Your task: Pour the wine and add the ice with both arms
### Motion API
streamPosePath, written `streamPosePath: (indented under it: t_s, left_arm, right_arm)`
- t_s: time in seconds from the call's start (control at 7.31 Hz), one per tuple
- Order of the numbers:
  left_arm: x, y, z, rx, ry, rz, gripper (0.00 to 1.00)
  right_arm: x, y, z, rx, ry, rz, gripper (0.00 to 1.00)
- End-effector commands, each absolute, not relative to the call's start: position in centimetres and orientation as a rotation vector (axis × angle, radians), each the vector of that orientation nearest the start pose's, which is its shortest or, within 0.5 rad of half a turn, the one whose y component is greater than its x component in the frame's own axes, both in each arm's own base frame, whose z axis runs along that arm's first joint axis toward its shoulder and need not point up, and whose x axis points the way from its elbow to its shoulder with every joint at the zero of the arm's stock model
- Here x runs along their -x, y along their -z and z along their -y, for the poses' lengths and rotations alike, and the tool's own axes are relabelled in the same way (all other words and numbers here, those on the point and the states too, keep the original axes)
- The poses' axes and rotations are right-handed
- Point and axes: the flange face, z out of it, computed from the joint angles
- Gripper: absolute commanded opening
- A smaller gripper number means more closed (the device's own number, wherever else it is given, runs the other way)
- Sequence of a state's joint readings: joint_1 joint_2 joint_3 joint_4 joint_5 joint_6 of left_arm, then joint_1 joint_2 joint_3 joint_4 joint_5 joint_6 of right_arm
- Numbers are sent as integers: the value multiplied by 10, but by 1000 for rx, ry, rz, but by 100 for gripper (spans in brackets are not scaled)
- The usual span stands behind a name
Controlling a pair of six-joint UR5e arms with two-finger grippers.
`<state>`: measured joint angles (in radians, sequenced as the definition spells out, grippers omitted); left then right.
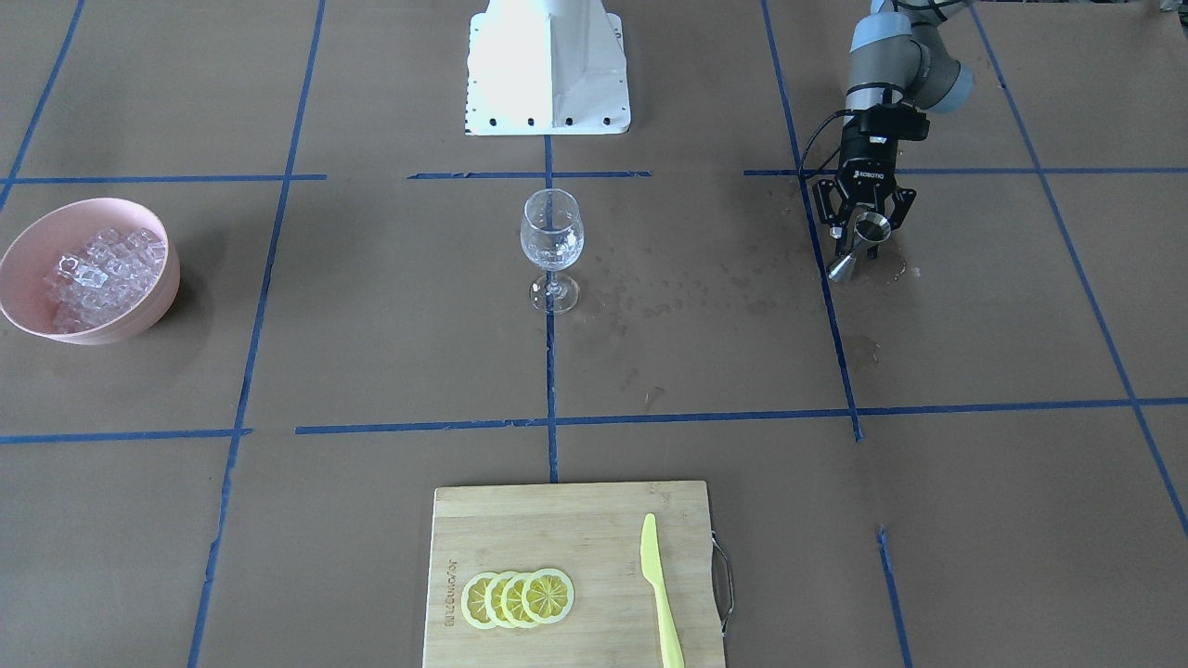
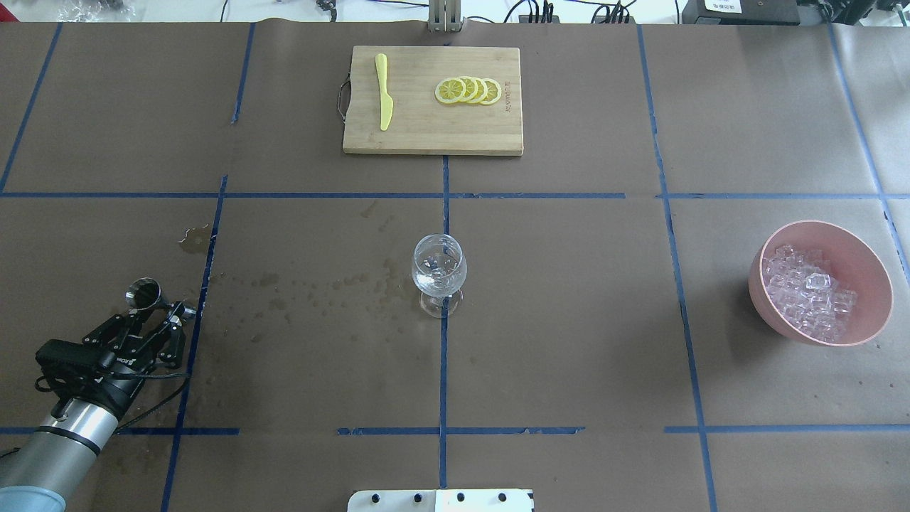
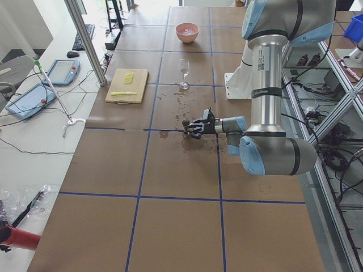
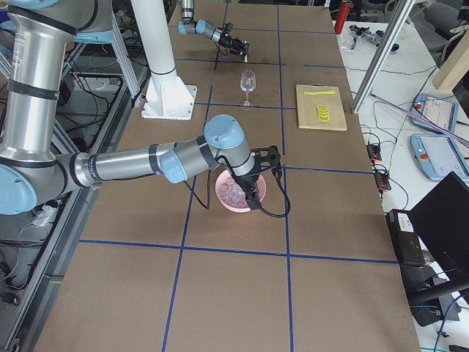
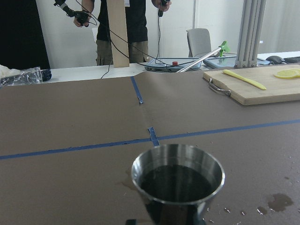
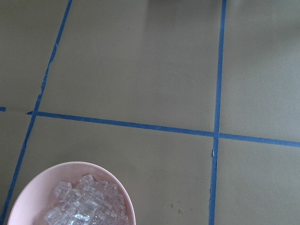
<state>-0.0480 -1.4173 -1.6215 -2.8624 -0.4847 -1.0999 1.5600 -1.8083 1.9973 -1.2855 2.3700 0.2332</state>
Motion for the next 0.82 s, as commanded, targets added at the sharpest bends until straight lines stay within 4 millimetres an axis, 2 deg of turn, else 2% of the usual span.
streamPosePath:
  t_s: [0.0, 0.68]
  left_arm:
    - [-395, -547, 239, -1170, 291, -776, 49]
    - [-392, -549, 240, -1172, 302, -789, 51]
  right_arm:
    - [-58, -518, 406, -349, -18, 831, 100]
    - [-58, -518, 406, -351, -16, 831, 100]
